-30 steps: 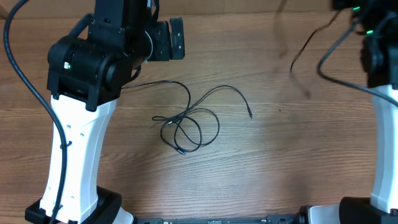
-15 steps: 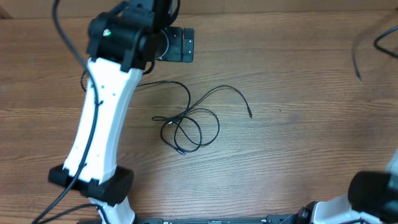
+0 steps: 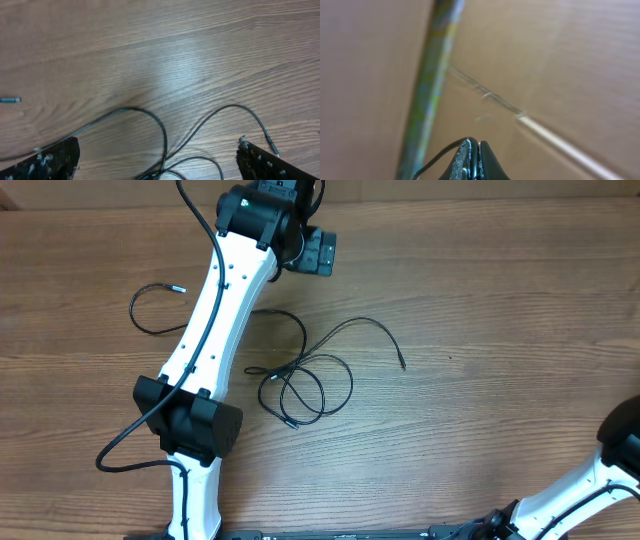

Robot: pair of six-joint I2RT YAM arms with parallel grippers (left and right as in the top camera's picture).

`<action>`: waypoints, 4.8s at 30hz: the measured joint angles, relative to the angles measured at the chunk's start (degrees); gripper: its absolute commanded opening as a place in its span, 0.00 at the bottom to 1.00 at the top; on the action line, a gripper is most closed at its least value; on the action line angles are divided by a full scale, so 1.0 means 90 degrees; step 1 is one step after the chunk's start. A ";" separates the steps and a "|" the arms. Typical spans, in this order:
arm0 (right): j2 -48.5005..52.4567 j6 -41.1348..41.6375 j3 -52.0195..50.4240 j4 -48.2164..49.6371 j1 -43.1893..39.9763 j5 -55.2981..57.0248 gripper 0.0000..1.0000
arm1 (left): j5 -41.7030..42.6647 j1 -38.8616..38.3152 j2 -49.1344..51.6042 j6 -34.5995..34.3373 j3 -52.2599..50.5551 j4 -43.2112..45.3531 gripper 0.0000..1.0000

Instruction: Untangle cables

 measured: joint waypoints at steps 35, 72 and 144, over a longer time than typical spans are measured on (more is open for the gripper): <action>0.2397 0.2382 -0.0539 -0.3874 0.0265 -0.2567 0.04 | 0.0583 -0.0056 -0.0002 0.0296 0.0000 -0.0257 1.00; -0.0721 0.1338 -0.0848 -0.6703 0.3436 -0.3215 0.96 | 0.0391 -0.0070 -0.0002 0.0308 0.0000 -0.0279 1.00; -0.0942 0.0891 -0.3497 -0.5719 0.8762 -0.1945 0.04 | 0.1183 0.2805 -0.0022 -0.1120 0.1054 -0.0906 1.00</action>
